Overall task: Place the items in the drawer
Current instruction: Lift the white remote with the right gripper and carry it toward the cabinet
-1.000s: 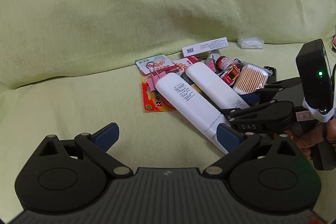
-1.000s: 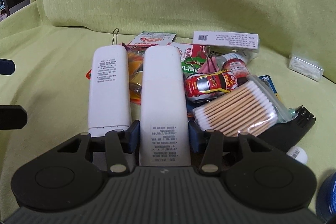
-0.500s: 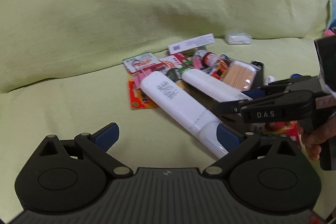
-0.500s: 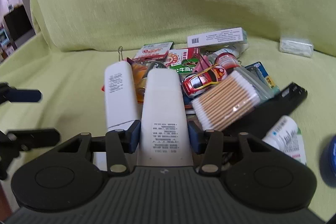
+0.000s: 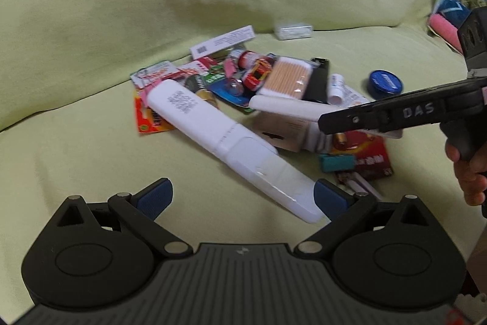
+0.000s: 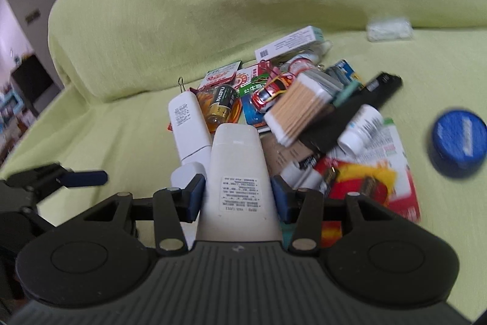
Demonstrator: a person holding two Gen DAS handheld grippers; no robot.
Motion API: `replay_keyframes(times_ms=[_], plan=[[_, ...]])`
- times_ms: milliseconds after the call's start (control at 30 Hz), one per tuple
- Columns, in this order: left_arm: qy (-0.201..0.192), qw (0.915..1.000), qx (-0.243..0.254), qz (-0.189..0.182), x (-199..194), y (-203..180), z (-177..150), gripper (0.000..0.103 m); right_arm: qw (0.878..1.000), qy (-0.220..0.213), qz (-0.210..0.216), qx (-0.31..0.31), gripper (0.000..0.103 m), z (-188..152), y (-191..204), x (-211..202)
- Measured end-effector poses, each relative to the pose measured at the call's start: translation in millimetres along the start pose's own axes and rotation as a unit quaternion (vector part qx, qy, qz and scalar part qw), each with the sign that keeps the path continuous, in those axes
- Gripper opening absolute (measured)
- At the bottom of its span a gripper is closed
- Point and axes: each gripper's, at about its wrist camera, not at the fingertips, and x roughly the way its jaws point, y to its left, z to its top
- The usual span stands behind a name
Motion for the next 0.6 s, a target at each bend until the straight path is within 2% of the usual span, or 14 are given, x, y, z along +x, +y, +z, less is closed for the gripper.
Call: replay_keyframes(times_ms=[167,333,600], plan=[[-0.002,0.9994,0.017,-0.032,-7,-16,0,0.100,0.999,-0.014,0.011,0.049,0.043,-14,-9,-34],[-0.009,0.9967,0.040,-0.070,-18,-39,2,0.100,0.996,-0.032,0.000,0.086,0.043,-30,-13,-71],[-0.020,0.9866,0.091,-0.134,-47,-88,0,0.100,0.990,-0.065,-0.021,0.127,0.043,-57,-10,-143]])
